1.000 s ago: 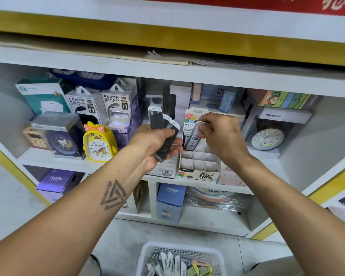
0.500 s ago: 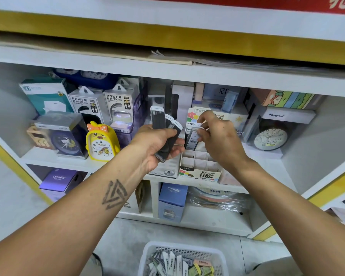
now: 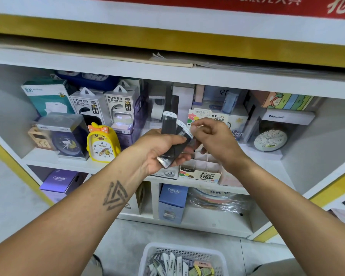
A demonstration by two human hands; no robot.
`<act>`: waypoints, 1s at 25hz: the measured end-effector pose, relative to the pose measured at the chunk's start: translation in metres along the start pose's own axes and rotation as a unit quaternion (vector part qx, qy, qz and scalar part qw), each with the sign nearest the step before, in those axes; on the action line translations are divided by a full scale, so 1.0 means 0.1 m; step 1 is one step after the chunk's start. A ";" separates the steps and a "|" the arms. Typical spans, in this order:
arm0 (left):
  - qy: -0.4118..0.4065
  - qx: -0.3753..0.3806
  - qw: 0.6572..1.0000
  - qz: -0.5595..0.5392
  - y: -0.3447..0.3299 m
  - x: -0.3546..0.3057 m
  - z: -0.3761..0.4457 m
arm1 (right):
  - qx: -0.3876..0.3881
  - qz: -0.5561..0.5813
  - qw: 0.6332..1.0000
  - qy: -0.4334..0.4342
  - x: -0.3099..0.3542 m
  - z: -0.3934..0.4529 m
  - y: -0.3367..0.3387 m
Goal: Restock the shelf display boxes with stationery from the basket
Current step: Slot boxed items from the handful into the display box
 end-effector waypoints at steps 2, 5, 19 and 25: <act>0.011 0.022 1.000 -0.002 -0.06 0.04 0.01 | 0.038 0.129 0.991 -0.017 -0.03 -0.01 -0.08; 0.009 0.014 1.000 -0.024 -0.05 0.04 0.01 | 0.009 0.134 0.991 -0.015 -0.01 -0.04 0.03; -0.032 -0.089 0.995 -0.033 0.21 -0.08 -0.10 | -0.078 -0.187 0.979 -0.032 0.11 -0.08 0.40; -0.021 -0.092 0.995 -0.013 0.24 -0.08 -0.12 | -0.110 -0.216 0.970 -0.028 0.15 -0.09 0.51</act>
Point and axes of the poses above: each hand's wrist, its own z-axis towards the middle knuckle, its own y-axis out of the back of the hand, x = y × z, the point moved 10 cm from there along z, towards the middle knuckle, and after that the axes turned 14 degrees about x, right-handed, at the moved point
